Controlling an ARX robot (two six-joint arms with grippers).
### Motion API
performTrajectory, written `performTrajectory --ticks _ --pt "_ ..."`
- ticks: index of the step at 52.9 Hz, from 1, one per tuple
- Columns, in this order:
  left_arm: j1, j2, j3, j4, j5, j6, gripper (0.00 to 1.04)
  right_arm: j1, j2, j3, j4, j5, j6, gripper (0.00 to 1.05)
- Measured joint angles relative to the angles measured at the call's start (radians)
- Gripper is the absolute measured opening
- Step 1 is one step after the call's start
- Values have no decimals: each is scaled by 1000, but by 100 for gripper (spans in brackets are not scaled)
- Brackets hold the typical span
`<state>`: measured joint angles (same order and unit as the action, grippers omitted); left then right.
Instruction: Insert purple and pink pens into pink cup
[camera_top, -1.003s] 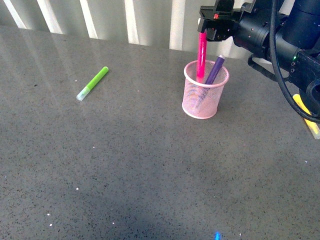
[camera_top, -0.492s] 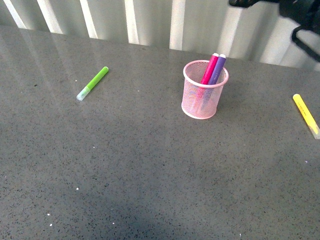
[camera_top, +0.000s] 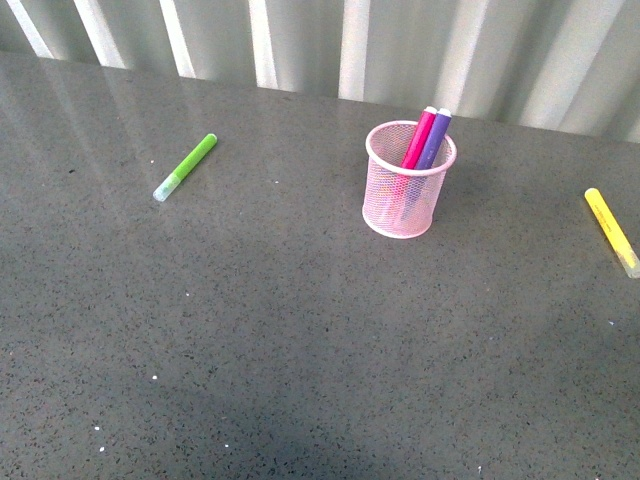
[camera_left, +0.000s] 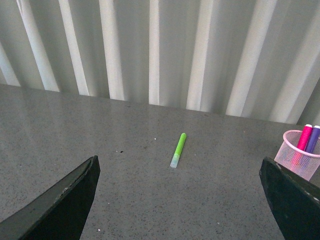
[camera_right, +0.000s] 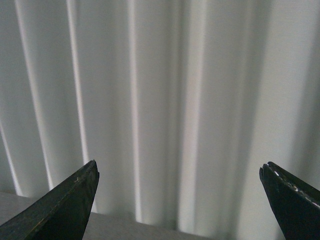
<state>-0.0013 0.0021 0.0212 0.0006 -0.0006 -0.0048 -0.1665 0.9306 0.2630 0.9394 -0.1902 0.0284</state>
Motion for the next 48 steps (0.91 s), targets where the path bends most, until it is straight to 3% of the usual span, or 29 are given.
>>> performTrajectory --ticks 5,12,31,36,41,48 --pt "0 0 0 0 0 0 98 -64 -133 -56 -257 -48 -13 81" --pt "0 -1 0 0 0 0 98 -66 -174 -159 -312 -32 -19 62" --pt "0 -1 0 0 0 0 98 36 -370 -213 -437 64 -25 5" --pt "0 -1 0 0 0 0 98 56 -402 -230 -453 88 -27 3" --pt "0 -1 0 0 0 0 98 133 -437 -243 -449 184 -26 3" --pt "0 -1 0 0 0 0 98 163 -504 -243 -515 187 -27 3"
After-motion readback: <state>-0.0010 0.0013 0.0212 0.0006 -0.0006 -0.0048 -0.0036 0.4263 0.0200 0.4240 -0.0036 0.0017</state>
